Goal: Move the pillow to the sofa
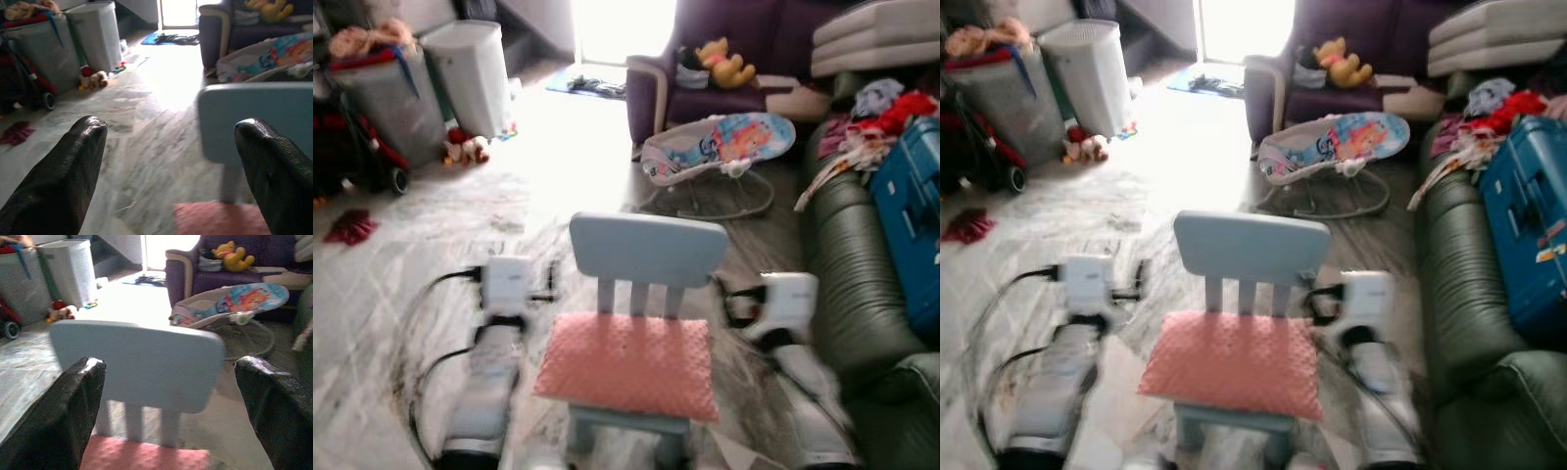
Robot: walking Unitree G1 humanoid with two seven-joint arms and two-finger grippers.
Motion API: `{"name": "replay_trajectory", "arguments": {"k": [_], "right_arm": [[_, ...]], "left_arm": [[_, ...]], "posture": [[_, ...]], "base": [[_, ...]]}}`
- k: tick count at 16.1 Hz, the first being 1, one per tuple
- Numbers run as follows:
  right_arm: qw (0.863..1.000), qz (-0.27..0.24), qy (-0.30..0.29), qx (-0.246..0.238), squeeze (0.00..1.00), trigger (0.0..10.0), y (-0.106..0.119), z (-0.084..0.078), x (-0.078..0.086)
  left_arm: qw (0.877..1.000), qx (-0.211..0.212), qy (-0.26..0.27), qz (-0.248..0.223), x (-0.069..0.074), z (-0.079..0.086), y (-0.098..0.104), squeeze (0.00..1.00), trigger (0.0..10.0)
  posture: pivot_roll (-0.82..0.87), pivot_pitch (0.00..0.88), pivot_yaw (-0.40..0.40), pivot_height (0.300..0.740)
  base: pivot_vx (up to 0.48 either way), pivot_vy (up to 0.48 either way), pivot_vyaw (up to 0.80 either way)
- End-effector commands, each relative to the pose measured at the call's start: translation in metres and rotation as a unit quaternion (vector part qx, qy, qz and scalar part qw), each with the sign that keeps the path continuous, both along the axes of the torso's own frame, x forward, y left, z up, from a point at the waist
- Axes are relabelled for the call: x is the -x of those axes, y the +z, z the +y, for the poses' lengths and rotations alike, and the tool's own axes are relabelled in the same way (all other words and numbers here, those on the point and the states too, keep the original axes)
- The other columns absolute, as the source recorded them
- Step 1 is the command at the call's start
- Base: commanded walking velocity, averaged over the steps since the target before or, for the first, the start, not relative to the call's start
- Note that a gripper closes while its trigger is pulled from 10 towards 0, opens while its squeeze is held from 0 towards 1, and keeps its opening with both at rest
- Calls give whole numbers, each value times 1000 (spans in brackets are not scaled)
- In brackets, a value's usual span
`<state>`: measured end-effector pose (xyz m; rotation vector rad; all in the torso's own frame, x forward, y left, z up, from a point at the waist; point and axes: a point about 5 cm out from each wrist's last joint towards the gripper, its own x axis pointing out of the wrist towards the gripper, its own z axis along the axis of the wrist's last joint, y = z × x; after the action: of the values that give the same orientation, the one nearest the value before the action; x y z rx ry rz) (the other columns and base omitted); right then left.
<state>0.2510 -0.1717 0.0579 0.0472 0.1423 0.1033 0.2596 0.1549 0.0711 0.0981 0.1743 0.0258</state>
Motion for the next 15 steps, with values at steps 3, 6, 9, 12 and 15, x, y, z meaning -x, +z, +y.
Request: {"name": "replay_trajectory", "arguments": {"k": [3, 6, 9, 12, 15], "right_arm": [[1000, 0, -12, 7, 0, 10000, 2, -9, -2], [1000, 4, -14, 8, 0, 10000, 1, -9, -3], [1000, 10, -12, 11, 0, 10000, -1, -9, -4], [1000, 11, -11, 12, 0, 10000, -1, -8, -5], [1000, 11, -14, 13, 0, 10000, -2, -8, -4]], "left_arm": [[1000, 5, -15, -8, -5, -7, 5, 0, 10000], [1000, -2, -22, -11, -3, -9, 5, 0, 10000], [999, -5, -29, -12, -2, -11, 5, 0, 10000], [999, -3, -35, -8, -3, -11, 4, 0, 10000], [999, 2, -47, -5, -2, -11, 4, 0, 10000]], "posture": [[-16, 0, -2, 740], [-14, 0, -4, 740], [-7, 0, -11, 740], [-7, 0, -11, 740], [-8, 0, -6, 740]], "base": [[0, 480, 0], [0, 160, 0], [0, 0, -210], [0, 0, -800], [0, 0, -800]]}}
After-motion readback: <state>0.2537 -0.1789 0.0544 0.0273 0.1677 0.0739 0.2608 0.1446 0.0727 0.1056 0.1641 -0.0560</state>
